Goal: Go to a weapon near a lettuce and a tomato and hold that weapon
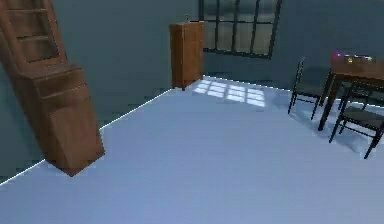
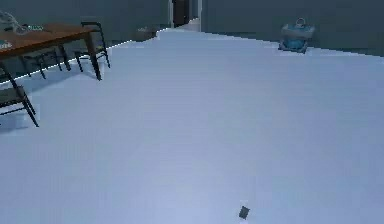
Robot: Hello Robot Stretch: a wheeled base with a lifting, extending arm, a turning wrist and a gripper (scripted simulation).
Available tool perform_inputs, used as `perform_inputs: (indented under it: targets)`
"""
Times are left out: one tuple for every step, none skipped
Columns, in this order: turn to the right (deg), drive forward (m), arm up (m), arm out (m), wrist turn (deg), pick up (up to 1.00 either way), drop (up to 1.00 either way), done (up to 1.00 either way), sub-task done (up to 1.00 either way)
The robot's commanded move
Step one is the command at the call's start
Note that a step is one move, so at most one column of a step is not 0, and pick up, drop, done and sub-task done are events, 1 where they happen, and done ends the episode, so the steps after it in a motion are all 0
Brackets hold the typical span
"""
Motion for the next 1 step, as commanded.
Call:
perform_inputs:
  targets:
    - [45.0, 0.00, 0.00, 0.00, 0.0, 0.00, 0.00, 0.00, 0.00]
